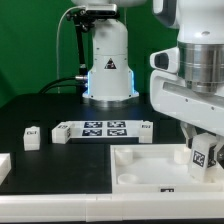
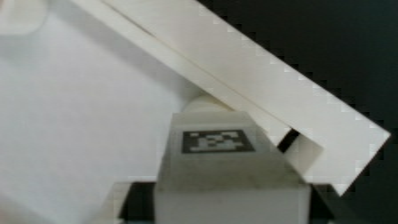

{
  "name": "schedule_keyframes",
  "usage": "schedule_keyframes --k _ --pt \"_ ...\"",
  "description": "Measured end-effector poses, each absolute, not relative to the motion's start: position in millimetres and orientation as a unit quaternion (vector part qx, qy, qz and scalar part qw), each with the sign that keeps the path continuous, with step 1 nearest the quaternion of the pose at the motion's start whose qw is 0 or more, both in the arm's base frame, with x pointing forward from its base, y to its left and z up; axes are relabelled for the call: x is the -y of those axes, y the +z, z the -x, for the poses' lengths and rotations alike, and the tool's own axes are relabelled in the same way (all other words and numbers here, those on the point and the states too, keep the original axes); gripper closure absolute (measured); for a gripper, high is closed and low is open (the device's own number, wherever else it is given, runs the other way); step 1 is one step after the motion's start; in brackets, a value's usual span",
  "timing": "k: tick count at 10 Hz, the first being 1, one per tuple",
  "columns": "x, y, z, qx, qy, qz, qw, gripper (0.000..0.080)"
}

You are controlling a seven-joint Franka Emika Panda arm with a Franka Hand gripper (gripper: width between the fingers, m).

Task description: Assemble one leg

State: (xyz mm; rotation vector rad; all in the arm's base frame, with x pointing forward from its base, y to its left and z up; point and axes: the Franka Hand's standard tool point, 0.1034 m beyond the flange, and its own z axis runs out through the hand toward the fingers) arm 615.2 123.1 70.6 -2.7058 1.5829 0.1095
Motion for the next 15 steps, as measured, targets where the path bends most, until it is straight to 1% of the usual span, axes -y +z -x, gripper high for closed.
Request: schedule_keyframes --k 2,5,6,7,8,9,11,15 --pt "-122.5 70.5 -615.7 -0.579 0.035 0.814 0.001 0.0508" --pt "-122.8 70.5 -615.7 -0.579 0.037 0.814 0.003 0.0507" --pt "-123.1 70.5 -615.6 -0.555 0.037 0.831 0.004 0.028" --pt "-124.7 70.4 -615.2 -0.549 0.037 0.835 0.004 0.028" --pt "-125.4 70.5 -615.1 -0.507 0.036 0.861 0.006 0.0177" --pt "-125.0 70.8 -615.3 -0.44 0.035 0.897 0.008 0.0155" --pt "-122.1 70.1 -615.4 -0.319 0.034 0.947 0.013 0.0151" --pt "-125.4 69.4 -612.9 -0.128 0.03 0.991 0.013 0.015"
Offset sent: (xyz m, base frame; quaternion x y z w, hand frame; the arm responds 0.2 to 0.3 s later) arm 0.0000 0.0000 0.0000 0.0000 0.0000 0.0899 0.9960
